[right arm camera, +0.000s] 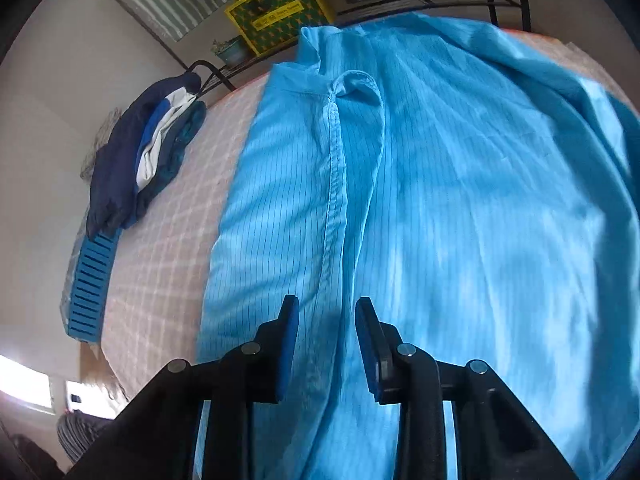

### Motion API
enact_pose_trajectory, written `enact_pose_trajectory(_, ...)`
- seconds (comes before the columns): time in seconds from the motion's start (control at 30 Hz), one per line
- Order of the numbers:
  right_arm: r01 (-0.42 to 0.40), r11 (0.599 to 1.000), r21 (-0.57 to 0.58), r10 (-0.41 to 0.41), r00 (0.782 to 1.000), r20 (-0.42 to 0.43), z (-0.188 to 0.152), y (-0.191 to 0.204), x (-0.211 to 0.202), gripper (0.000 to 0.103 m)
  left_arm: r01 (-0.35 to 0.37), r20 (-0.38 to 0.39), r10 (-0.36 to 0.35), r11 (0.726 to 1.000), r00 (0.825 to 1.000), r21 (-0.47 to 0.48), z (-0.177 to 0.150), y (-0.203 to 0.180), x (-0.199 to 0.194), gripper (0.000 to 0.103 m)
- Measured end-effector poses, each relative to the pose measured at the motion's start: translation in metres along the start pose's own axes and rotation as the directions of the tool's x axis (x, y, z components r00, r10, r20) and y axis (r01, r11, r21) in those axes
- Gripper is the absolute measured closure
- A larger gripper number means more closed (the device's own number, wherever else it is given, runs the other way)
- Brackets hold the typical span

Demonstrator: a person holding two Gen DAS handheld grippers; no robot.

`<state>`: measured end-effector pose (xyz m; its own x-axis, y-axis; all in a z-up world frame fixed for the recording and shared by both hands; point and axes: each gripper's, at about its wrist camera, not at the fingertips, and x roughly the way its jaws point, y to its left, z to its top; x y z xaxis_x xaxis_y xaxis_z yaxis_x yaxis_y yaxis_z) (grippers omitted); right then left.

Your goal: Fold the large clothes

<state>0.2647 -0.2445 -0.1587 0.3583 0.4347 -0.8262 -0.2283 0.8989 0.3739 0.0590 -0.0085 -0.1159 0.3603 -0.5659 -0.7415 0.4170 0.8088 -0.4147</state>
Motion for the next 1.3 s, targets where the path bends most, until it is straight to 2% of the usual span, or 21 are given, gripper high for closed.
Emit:
enact_pose_trajectory(0.13,-0.054,0.994,-0.090,0.055,0.998,0.008,-0.042,0.023,-0.034,0.071,-0.025,0.038,0.030,0.994,0.999,-0.108,0.005,0.036,-0.006,0.094)
enact_pose_trajectory(0.27,-0.106,0.975,-0.193,0.097,0.994,-0.058,-0.090,0.052,-0.034,0.072,0.016,0.044,-0.007,0.981,0.999,-0.191,0.017,0.055,0.018,0.094)
enact_pose_trajectory(0.33,-0.099,0.967,-0.236,0.077,0.992,-0.101,-0.109,0.060,-0.023,0.072,0.024,0.033,-0.019,0.984,0.999,-0.179,0.018,0.054,0.029,0.094)
enact_pose_trajectory(0.43,-0.028,0.962,-0.273,-0.012,0.990,-0.144,-0.129,0.055,-0.005,0.072,0.019,0.005,-0.018,0.987,1.000,-0.157,0.018,0.047,0.052,0.094)
enact_pose_trajectory(0.5,-0.008,0.971,-0.238,-0.035,0.984,-0.175,-0.136,0.040,0.004,0.073,-0.021,-0.029,0.018,0.990,0.999,-0.140,0.017,0.045,0.069,0.094)
enact_pose_trajectory(0.57,-0.010,0.973,-0.233,-0.031,0.985,-0.169,-0.140,0.031,0.005,0.076,-0.057,-0.078,0.048,0.991,0.996,-0.119,0.013,0.046,0.086,0.094)
enact_pose_trajectory(0.63,-0.029,0.974,-0.227,-0.007,0.988,-0.154,-0.142,0.027,0.001,0.076,-0.097,-0.101,0.088,0.992,0.991,-0.086,0.006,0.046,0.095,0.094)
enact_pose_trajectory(0.7,-0.047,0.976,-0.215,0.021,0.992,-0.124,-0.145,0.022,-0.004,0.074,-0.115,-0.088,0.111,0.992,0.990,-0.048,0.004,0.043,0.094,0.094)
enact_pose_trajectory(0.83,0.007,0.980,-0.200,-0.008,1.000,-0.002,-0.148,0.010,-0.023,0.065,-0.138,-0.063,0.135,0.990,0.989,-0.041,0.009,0.037,0.087,0.094)
enact_pose_trajectory(0.9,0.050,0.975,-0.218,-0.034,0.996,0.077,-0.150,0.005,-0.038,0.061,-0.151,-0.027,0.150,0.988,0.988,-0.028,0.010,0.030,0.074,0.094)
enact_pose_trajectory(0.97,0.080,0.973,-0.215,-0.052,0.990,0.134,-0.150,-0.002,-0.052,0.060,-0.164,0.024,0.164,0.986,0.986,-0.009,0.018,0.022,0.063,0.094)
enact_pose_trajectory(1.1,0.113,0.984,-0.137,-0.080,0.971,0.227,-0.143,-0.022,-0.079,0.042,-0.162,0.078,0.160,0.987,0.984,0.014,0.037,0.008,0.047,0.094)
enact_pose_trajectory(1.17,0.139,0.986,-0.097,-0.111,0.962,0.251,-0.137,-0.026,-0.089,0.040,-0.163,0.087,0.161,0.987,0.983,0.015,0.050,0.000,0.043,0.080)
enact_pose_trajectory(1.2,0.151,0.985,-0.085,-0.124,0.957,0.262,-0.133,-0.028,-0.094,0.038,-0.156,0.088,0.154,0.988,0.984,0.011,0.057,-0.003,0.042,0.061)
enact_pose_trajectory(1.23,0.169,0.983,-0.071,-0.144,0.951,0.275,-0.130,-0.031,-0.102,0.037,-0.144,0.095,0.143,0.990,0.985,0.009,0.065,-0.008,0.040,0.049)
enact_pose_trajectory(1.3,0.214,0.976,-0.029,-0.197,0.936,0.292,-0.124,-0.039,-0.115,0.034,-0.142,0.108,0.138,0.989,0.984,0.027,0.078,-0.020,0.037,0.047)
